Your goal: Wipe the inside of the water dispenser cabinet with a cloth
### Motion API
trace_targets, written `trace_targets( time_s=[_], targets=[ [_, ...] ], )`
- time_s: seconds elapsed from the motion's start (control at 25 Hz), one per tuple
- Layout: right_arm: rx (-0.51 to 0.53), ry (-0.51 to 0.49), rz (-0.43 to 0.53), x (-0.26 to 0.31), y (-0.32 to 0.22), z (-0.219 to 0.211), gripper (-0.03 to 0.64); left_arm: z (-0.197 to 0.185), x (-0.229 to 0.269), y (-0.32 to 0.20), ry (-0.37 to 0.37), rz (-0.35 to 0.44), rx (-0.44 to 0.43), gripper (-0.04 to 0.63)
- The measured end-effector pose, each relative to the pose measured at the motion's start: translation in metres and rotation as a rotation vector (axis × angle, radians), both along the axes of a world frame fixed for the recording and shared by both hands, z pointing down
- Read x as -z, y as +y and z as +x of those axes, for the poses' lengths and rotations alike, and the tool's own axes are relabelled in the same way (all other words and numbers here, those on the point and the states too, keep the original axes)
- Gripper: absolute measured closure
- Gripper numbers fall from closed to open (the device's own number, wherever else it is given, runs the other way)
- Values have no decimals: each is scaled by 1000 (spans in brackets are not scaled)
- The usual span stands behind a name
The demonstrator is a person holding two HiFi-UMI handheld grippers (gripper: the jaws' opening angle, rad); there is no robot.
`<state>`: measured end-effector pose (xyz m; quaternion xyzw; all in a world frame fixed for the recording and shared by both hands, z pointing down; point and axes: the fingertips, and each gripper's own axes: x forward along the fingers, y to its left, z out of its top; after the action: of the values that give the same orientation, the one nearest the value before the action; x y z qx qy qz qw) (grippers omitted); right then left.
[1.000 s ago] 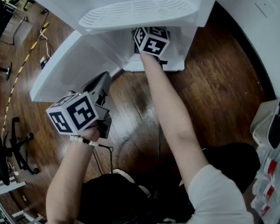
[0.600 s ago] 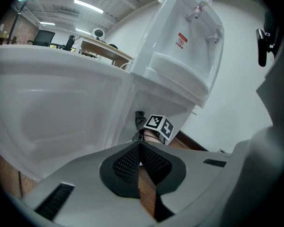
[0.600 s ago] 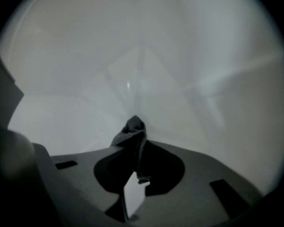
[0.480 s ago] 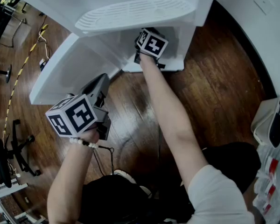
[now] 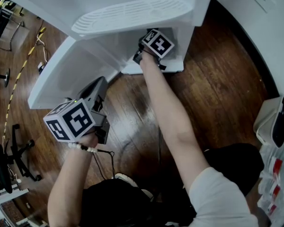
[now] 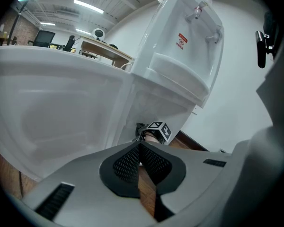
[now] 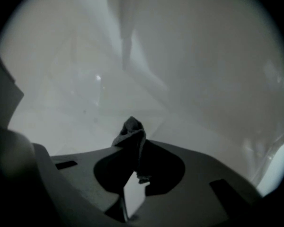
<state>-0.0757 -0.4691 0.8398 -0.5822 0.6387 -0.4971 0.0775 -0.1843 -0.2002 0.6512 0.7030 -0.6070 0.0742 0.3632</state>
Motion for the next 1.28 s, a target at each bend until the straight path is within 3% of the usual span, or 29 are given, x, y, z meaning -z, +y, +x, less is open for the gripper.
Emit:
trace_targets(
  time_s=[0.2, 0.44, 0.6, 0.92, 1.28],
  targets=[
    [-89, 54, 146, 35, -5, 22, 571, 1, 6, 1, 10, 12, 7, 598],
    [-95, 67, 418, 120, -11, 25, 571, 1, 9, 1, 5, 19, 3, 598],
    [-158, 56, 508, 154, -11, 36, 571, 2, 9, 1, 6, 22, 0, 598],
    [-178, 64, 393, 117, -11, 36, 571, 1, 8, 1, 14, 19, 6, 598],
    [-242, -101, 156, 32, -12, 40, 569, -4, 4, 2, 21, 7, -2, 598]
  ],
)
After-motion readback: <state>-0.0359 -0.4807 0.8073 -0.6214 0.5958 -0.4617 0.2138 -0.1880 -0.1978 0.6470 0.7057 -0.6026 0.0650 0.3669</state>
